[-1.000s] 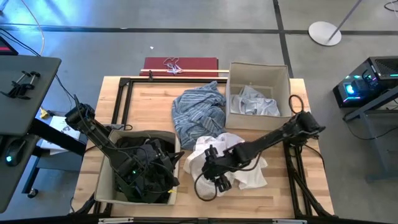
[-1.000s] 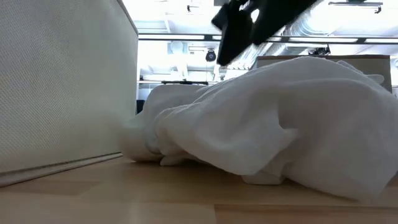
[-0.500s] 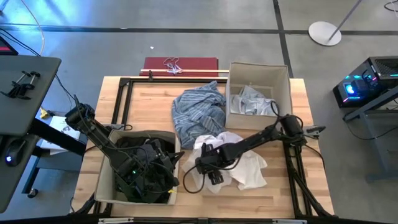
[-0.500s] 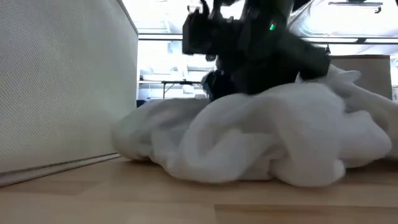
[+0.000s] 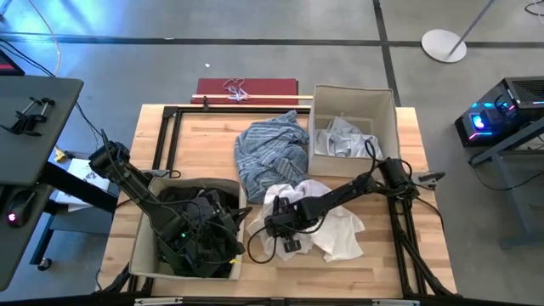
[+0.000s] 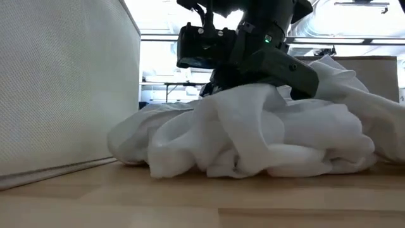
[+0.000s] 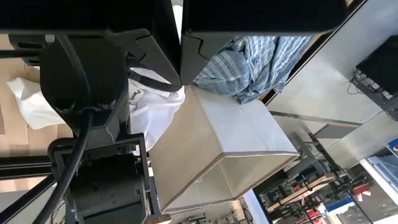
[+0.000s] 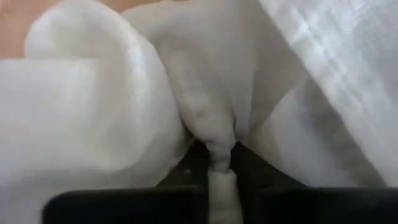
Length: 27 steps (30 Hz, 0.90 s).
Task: Sort clothes
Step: Put the white shirt into the top laundry organizer
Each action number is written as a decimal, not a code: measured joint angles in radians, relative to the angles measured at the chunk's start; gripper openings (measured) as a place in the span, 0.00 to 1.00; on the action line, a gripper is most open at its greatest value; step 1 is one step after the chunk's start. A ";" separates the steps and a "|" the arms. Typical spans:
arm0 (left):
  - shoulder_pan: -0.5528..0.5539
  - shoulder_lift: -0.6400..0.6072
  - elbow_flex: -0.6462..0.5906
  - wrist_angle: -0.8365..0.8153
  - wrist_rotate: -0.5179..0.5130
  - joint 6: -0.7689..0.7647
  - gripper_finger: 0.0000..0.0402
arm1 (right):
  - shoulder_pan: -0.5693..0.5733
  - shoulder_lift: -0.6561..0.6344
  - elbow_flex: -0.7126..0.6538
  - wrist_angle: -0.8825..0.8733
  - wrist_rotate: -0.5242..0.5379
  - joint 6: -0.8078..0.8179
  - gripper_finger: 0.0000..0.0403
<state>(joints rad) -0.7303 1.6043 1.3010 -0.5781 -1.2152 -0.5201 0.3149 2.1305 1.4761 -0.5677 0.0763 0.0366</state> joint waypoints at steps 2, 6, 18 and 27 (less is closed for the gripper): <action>0.000 0.000 0.000 0.000 0.000 0.000 0.00 | 0.000 -0.022 -0.003 0.006 0.001 0.004 0.03; 0.000 0.000 0.000 0.000 0.000 0.000 0.00 | 0.007 -0.111 -0.007 -0.001 0.041 0.017 0.07; 0.000 0.000 0.000 0.001 0.000 0.000 0.00 | 0.070 -0.449 -0.003 -0.006 0.253 0.016 0.02; 0.000 0.000 0.000 0.000 0.000 0.000 0.00 | 0.116 -0.653 -0.003 0.005 0.496 -0.045 0.01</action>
<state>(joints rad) -0.7300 1.6043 1.3010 -0.5777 -1.2156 -0.5198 0.4305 1.4778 1.4727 -0.5624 0.5723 -0.0087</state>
